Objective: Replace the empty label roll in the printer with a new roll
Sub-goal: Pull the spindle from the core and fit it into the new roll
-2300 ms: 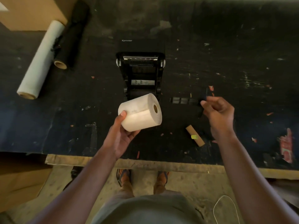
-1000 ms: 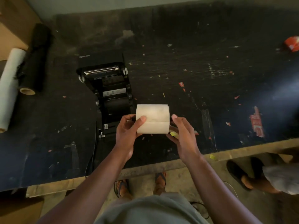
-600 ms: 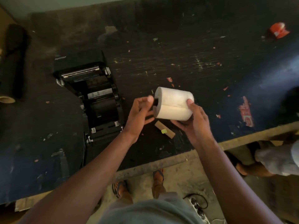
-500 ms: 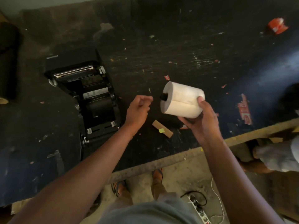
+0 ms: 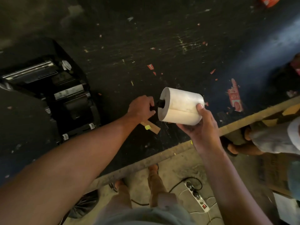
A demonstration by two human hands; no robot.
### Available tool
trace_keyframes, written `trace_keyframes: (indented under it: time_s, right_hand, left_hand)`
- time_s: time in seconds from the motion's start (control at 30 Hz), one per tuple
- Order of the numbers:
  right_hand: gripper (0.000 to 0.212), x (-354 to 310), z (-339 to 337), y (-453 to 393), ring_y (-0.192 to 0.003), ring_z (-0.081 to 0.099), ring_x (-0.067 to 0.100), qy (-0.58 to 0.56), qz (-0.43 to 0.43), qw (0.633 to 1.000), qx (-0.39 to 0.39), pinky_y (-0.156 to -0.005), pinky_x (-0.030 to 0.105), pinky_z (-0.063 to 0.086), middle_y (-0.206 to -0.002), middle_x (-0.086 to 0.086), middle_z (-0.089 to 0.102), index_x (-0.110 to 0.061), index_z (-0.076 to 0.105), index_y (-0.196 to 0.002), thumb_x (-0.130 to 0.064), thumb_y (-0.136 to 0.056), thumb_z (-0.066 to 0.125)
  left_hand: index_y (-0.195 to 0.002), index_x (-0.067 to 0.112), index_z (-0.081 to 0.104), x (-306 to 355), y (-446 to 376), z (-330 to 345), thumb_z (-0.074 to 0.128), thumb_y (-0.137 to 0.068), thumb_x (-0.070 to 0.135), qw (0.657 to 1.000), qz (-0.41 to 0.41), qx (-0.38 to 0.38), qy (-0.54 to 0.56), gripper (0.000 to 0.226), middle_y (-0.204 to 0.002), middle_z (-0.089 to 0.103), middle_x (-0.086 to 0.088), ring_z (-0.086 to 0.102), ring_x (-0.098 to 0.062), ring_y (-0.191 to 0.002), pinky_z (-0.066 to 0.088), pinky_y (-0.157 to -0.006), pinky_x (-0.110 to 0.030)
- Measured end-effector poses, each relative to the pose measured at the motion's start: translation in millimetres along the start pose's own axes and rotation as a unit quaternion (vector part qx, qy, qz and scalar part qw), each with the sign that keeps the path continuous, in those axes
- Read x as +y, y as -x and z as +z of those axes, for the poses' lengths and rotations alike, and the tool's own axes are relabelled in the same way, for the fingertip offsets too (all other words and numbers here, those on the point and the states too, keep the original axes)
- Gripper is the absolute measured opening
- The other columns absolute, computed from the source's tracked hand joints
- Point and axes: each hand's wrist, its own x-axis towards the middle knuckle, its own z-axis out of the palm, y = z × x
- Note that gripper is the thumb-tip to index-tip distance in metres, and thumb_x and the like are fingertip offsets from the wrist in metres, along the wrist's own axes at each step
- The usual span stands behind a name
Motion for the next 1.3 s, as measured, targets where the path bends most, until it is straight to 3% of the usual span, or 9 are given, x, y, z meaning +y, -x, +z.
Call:
trace_keyframes:
  time_s: [0.2,0.37,0.5,0.57,0.63,0.7,0.77,1.13,1.3]
  right_hand:
    - [0.027,3.3,-8.3,2.1,-0.126,0.062,0.036,0.001,0.009,0.999,0.04,-0.077,0.047,0.064,-0.138,0.009,0.059,-0.021,0.061,-0.093,-0.035,-0.081,0.081]
    - [0.021,5.4,-19.9,4.1,-0.127,0.061,0.036,-0.002,0.002,0.999,0.047,-0.08,0.05,0.063,-0.139,0.008,0.059,-0.024,0.065,-0.087,-0.034,-0.082,0.082]
    - [0.022,6.6,-26.2,6.8,-0.128,0.061,0.036,-0.003,0.0,0.998,0.059,-0.079,0.05,0.063,-0.141,0.008,0.058,-0.025,0.066,-0.087,-0.035,-0.081,0.084]
    - [0.027,6.0,-26.6,7.9,-0.128,0.06,0.036,0.002,0.001,0.998,0.062,-0.078,0.048,0.063,-0.141,0.008,0.057,-0.024,0.065,-0.094,-0.038,-0.079,0.084]
    - [0.035,5.7,-22.6,8.7,-0.127,0.061,0.035,0.01,0.004,0.998,0.063,-0.078,0.047,0.064,-0.141,0.008,0.056,-0.023,0.063,-0.102,-0.04,-0.079,0.082]
    - [0.038,5.9,-13.3,9.4,-0.124,0.062,0.035,0.015,0.005,0.998,0.06,-0.078,0.046,0.064,-0.139,0.008,0.056,-0.022,0.062,-0.107,-0.042,-0.081,0.082]
    - [0.034,6.9,0.7,10.5,-0.122,0.063,0.035,0.017,0.012,0.999,0.049,-0.079,0.047,0.064,-0.138,0.008,0.057,-0.024,0.062,-0.107,-0.04,-0.084,0.082]
    - [0.055,42.4,83.3,29.3,-0.117,0.067,0.033,0.088,0.057,0.994,-0.044,-0.081,0.049,0.064,-0.131,0.01,0.062,-0.017,0.06,-0.106,-0.046,-0.068,0.088]
    - [0.07,66.4,117.0,41.6,-0.113,0.069,0.027,0.157,0.028,0.985,-0.068,-0.078,0.047,0.065,-0.124,0.003,0.065,-0.017,0.06,-0.116,-0.048,-0.061,0.09]
  left_hand:
    - [-0.127,0.03,0.065,0.4,-0.9,-7.9,0.084,-0.081,0.047,0.993,0.088,-0.038,-0.075,0.053,-0.124,0.058,0.002,0.054,-0.019,-0.116,0.049,-0.101,-0.043]
    - [-0.117,0.032,0.068,5.9,-7.2,-3.9,0.081,-0.085,0.042,0.99,0.104,-0.03,-0.089,0.036,-0.115,0.061,0.006,0.058,-0.014,-0.104,0.053,-0.088,-0.036]
    - [-0.107,0.032,0.069,8.3,-13.4,-20.2,0.085,-0.083,0.04,0.997,0.008,-0.014,0.069,0.03,-0.103,0.07,0.01,0.067,-0.007,-0.09,0.056,-0.08,-0.03]
    - [-0.107,0.033,0.073,7.2,-8.8,-41.8,0.083,-0.086,0.036,0.947,-0.075,-0.031,0.31,0.023,-0.1,0.077,0.008,0.075,-0.005,-0.083,0.057,-0.08,-0.026]
    - [-0.111,0.031,0.077,1.7,7.7,-64.6,0.077,-0.091,0.037,0.823,-0.124,-0.092,0.546,0.02,-0.107,0.083,0.002,0.08,-0.009,-0.091,0.059,-0.091,-0.034]
    - [-0.113,0.029,0.082,-9.3,31.5,-78.6,0.073,-0.092,0.038,0.735,-0.12,-0.139,0.653,0.024,-0.117,0.082,-0.002,0.079,-0.016,-0.106,0.055,-0.098,-0.04]
    - [-0.114,0.03,0.083,-20.5,55.9,-82.9,0.073,-0.09,0.038,0.714,-0.104,-0.149,0.677,0.028,-0.124,0.079,-0.005,0.075,-0.02,-0.116,0.053,-0.102,-0.041]
    - [-0.122,0.04,0.078,-77.2,157.3,-100.7,0.08,-0.087,0.042,0.812,-0.037,0.004,0.582,0.035,-0.124,0.078,0.006,0.075,-0.014,-0.113,0.056,-0.091,-0.03]
    - [-0.133,0.022,0.073,-98.6,193.9,-107.1,0.076,-0.093,0.026,0.864,-0.033,0.122,0.488,0.04,-0.12,0.079,0.006,0.075,-0.01,-0.11,0.062,-0.09,-0.027]
